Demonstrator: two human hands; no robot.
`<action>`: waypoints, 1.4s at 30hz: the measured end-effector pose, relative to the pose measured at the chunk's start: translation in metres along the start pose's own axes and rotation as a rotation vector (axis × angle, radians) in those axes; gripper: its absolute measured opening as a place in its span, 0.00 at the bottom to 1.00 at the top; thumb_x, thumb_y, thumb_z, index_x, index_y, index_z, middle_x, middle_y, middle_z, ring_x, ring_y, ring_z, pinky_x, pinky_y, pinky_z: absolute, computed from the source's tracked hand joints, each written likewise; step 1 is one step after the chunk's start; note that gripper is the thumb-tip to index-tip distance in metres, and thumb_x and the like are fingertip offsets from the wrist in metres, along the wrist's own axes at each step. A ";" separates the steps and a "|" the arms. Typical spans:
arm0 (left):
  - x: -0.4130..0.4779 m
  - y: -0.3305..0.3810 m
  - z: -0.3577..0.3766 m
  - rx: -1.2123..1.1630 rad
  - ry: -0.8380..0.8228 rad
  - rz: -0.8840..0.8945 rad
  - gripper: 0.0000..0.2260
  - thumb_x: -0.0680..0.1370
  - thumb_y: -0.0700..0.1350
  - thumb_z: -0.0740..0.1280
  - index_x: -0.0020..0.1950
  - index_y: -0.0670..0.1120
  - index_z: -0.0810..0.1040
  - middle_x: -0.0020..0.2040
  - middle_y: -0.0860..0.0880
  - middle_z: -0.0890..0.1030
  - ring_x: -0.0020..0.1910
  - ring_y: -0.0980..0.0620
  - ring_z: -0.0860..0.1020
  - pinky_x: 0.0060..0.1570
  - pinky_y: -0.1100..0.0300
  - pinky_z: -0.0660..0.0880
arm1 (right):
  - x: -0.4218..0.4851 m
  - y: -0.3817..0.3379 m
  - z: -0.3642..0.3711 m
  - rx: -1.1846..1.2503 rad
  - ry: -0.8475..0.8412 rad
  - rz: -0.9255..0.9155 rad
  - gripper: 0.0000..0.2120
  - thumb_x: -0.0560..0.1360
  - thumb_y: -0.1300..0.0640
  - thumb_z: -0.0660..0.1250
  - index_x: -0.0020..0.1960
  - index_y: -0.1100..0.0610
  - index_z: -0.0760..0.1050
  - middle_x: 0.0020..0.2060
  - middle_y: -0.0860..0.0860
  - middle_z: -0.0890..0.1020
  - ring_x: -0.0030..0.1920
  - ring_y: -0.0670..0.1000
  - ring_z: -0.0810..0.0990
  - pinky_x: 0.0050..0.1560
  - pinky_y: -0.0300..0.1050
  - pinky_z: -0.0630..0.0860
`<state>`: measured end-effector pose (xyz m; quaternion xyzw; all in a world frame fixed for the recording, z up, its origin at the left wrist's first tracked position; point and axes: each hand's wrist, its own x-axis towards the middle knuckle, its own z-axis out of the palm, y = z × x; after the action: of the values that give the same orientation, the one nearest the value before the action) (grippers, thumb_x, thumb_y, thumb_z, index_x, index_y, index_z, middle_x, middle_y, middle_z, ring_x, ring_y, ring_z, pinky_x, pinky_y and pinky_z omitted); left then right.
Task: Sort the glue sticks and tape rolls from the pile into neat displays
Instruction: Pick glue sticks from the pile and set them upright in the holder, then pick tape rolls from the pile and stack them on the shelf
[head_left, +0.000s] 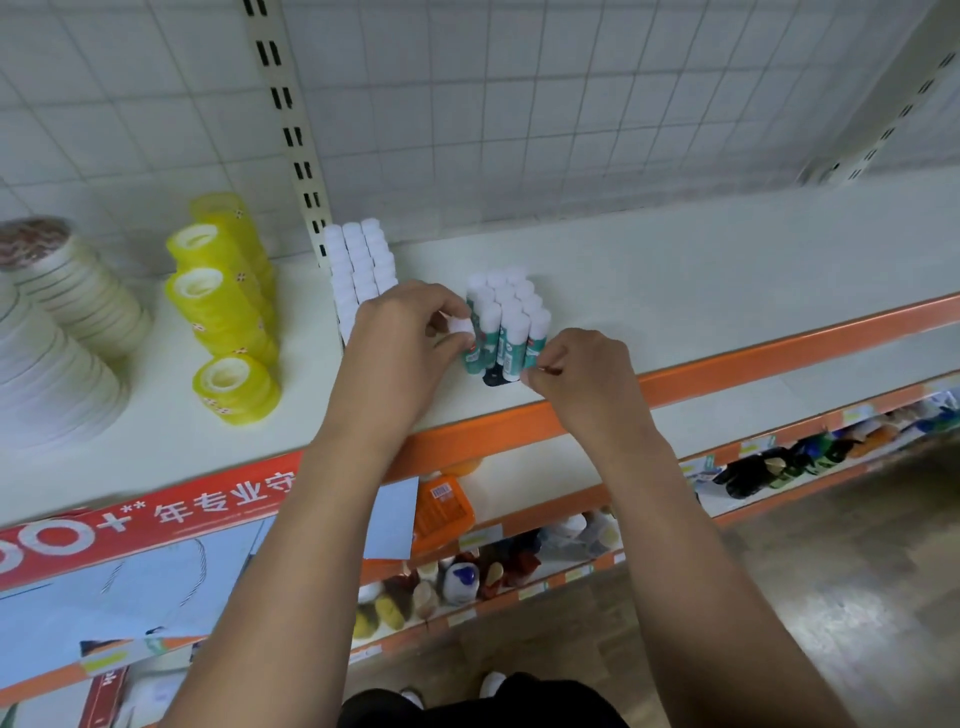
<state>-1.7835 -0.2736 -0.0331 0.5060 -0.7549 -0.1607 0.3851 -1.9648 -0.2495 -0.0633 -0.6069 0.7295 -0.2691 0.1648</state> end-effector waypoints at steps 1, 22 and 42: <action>0.001 0.003 0.002 0.018 0.006 0.023 0.09 0.71 0.40 0.76 0.50 0.45 0.83 0.45 0.49 0.81 0.42 0.52 0.78 0.49 0.57 0.76 | 0.003 0.001 0.000 -0.009 0.005 0.010 0.12 0.73 0.54 0.73 0.47 0.63 0.78 0.42 0.56 0.82 0.45 0.55 0.80 0.45 0.49 0.77; -0.011 0.010 0.058 0.057 0.170 0.059 0.07 0.73 0.34 0.72 0.50 0.38 0.83 0.51 0.45 0.80 0.49 0.49 0.80 0.52 0.54 0.78 | 0.019 0.014 0.010 -0.046 0.001 -0.121 0.16 0.75 0.59 0.69 0.32 0.56 0.67 0.36 0.57 0.81 0.35 0.55 0.73 0.37 0.46 0.66; -0.072 -0.010 -0.029 0.181 0.152 -0.168 0.05 0.77 0.43 0.66 0.51 0.51 0.80 0.47 0.55 0.81 0.42 0.53 0.80 0.42 0.51 0.77 | -0.043 -0.068 0.023 0.092 -0.201 -0.411 0.06 0.76 0.60 0.66 0.50 0.55 0.82 0.42 0.51 0.84 0.44 0.52 0.82 0.46 0.51 0.79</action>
<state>-1.7416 -0.2096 -0.0504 0.6109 -0.6899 -0.0848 0.3791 -1.8882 -0.2198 -0.0447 -0.7582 0.5574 -0.2684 0.2057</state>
